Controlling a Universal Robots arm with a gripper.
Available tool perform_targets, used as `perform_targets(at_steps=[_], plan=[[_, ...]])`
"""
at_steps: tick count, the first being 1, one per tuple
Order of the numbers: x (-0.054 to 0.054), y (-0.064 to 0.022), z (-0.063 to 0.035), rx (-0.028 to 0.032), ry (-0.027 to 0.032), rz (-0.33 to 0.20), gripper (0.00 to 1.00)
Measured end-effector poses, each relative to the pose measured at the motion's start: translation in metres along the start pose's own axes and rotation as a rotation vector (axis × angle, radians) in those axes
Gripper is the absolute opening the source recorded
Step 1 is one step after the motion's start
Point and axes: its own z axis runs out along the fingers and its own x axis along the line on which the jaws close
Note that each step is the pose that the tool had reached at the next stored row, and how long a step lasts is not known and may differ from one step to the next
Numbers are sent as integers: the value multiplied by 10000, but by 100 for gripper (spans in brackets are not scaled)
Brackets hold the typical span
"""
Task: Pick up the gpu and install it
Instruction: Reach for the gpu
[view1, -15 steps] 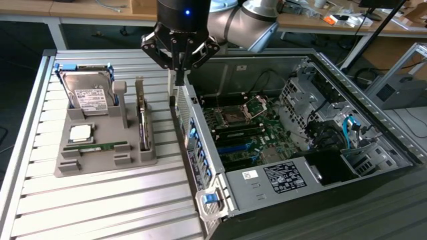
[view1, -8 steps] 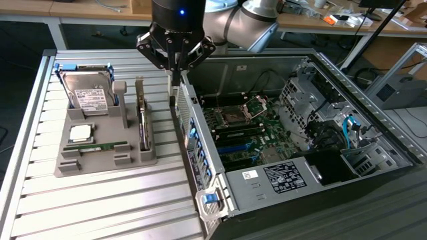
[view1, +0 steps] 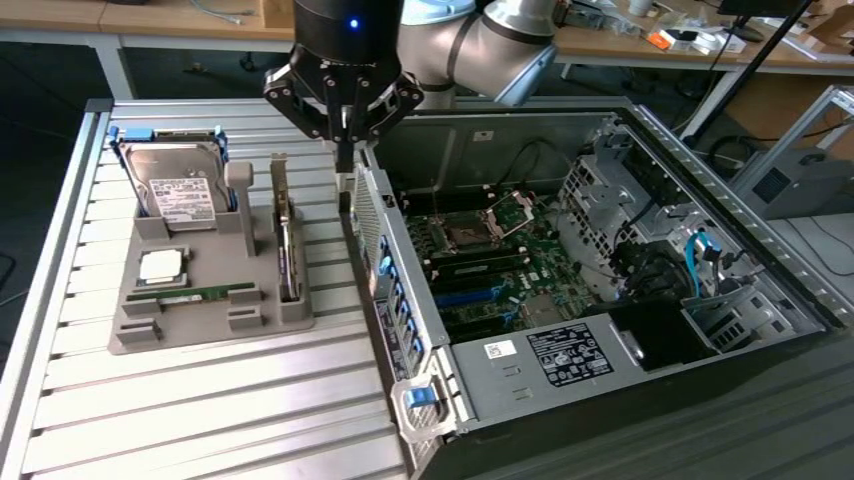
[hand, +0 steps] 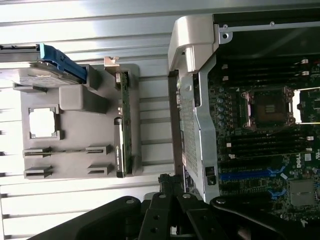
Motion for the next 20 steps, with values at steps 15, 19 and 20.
perform_targets(at_steps=[15,19,20], plan=[[152,-11,-4,-2,-12,0,11],[198,-15,-6,-2,-15,0,11],[210,-16,-7,-1,-15,0,11]])
